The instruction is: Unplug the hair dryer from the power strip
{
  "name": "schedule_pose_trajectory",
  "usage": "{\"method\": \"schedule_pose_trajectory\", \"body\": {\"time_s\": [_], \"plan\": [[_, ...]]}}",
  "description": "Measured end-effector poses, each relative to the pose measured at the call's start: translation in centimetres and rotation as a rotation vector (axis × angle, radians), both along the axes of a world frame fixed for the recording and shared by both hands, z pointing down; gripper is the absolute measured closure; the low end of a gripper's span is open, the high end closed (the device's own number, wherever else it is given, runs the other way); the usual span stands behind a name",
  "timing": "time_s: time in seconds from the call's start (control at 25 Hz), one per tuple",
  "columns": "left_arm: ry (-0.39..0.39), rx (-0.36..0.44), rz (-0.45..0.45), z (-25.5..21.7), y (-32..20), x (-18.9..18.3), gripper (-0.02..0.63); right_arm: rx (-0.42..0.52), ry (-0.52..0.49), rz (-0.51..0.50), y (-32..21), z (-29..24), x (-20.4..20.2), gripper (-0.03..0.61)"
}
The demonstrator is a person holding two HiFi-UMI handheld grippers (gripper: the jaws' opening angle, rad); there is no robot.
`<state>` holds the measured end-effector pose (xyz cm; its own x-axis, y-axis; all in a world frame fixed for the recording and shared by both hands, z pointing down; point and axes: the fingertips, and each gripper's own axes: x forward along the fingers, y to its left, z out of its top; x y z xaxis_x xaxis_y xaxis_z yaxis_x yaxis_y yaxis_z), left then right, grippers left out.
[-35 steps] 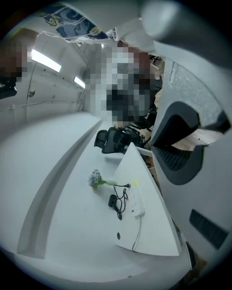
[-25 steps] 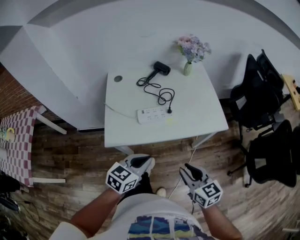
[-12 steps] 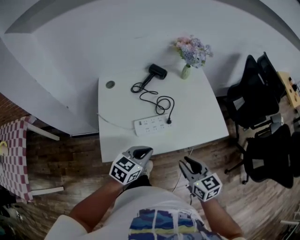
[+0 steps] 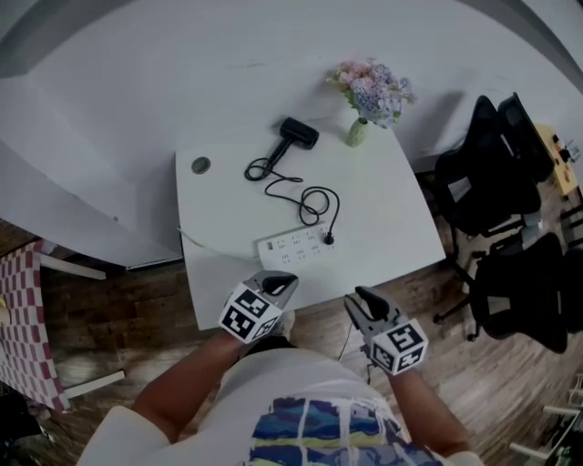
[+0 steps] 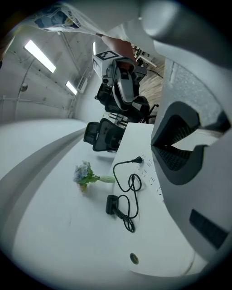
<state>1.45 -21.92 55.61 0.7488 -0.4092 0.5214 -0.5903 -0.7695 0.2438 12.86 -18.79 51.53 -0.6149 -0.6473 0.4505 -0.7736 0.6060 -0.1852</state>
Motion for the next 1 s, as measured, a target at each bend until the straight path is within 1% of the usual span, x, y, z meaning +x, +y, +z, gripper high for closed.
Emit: {"method": "schedule_pose_trajectory", "body": {"time_s": [0.4, 0.48, 0.72, 1.0], "plan": [[-0.073, -0.019, 0.089, 3.5, -3.7, -0.6, 0.611, -0.023, 0.051, 0.040, -4.8, 2.6, -1.6, 0.465], [-0.078, -0.021, 0.106, 3.7, -4.3, -0.5, 0.611, -0.027, 0.059, 0.043, -5.6, 3.0, -1.9, 0.465], [-0.088, -0.037, 0.148, 4.6, -5.4, -0.2, 0.611, -0.039, 0.084, 0.057, -7.6, 3.8, -2.4, 0.466], [-0.142, -0.056, 0.183, 6.7, -6.4, 0.2, 0.611, -0.057, 0.109, 0.068, -9.6, 5.1, -2.8, 0.466]]}}
